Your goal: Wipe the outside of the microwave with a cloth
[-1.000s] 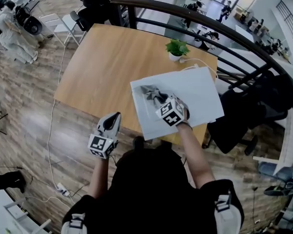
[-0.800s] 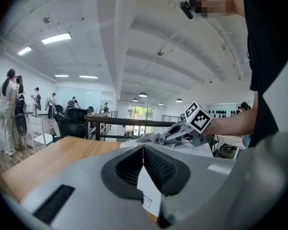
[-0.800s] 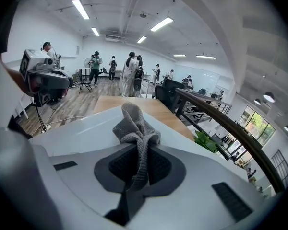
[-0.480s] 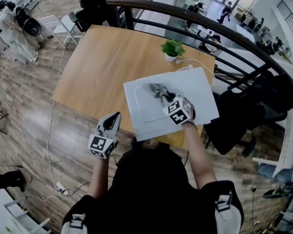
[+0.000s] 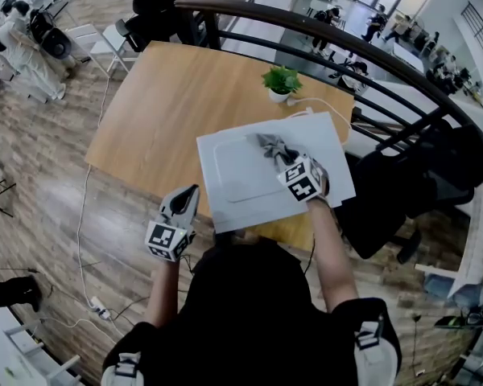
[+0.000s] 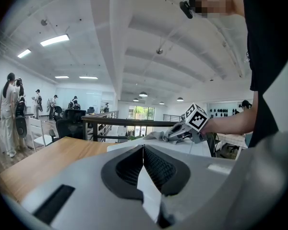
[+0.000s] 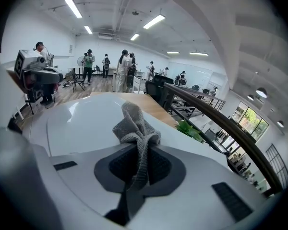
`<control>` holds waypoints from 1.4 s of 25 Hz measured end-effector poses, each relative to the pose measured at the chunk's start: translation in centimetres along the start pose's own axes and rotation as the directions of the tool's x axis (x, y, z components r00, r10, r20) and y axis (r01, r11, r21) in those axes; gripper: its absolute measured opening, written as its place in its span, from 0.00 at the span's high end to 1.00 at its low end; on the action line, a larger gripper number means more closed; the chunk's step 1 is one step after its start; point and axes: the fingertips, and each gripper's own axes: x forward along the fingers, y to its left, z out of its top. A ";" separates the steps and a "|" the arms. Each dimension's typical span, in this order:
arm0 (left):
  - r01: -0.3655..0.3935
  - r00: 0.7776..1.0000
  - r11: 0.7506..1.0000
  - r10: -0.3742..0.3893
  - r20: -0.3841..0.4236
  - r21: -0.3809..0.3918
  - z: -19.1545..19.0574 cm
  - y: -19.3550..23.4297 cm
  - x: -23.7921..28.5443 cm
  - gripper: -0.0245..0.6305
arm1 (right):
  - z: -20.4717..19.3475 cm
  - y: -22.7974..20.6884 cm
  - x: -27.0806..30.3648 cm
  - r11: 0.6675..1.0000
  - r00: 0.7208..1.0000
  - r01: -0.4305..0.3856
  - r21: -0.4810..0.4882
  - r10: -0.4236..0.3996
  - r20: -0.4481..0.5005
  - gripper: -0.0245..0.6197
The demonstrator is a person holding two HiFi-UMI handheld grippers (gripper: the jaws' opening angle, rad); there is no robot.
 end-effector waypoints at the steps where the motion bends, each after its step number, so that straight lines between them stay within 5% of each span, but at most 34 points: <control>1: -0.002 1.000 1.000 0.002 -0.002 -0.001 0.0 -0.2 0.1 0.96 | -0.3 -0.5 -0.1 1.000 1.000 0.004 0.003 -0.004 -0.002 0.92; 22: -0.009 1.000 1.000 0.009 -0.004 0.003 0.2 -4.1 2.9 0.96 | -5.6 -9.6 -2.3 0.994 0.995 0.091 0.052 -0.089 -0.039 0.92; 35: -0.009 1.000 1.000 0.009 -0.009 -0.003 -0.1 -4.7 3.4 0.96 | -8.3 -17.4 -4.7 0.966 0.975 0.222 0.130 -0.221 -0.027 0.92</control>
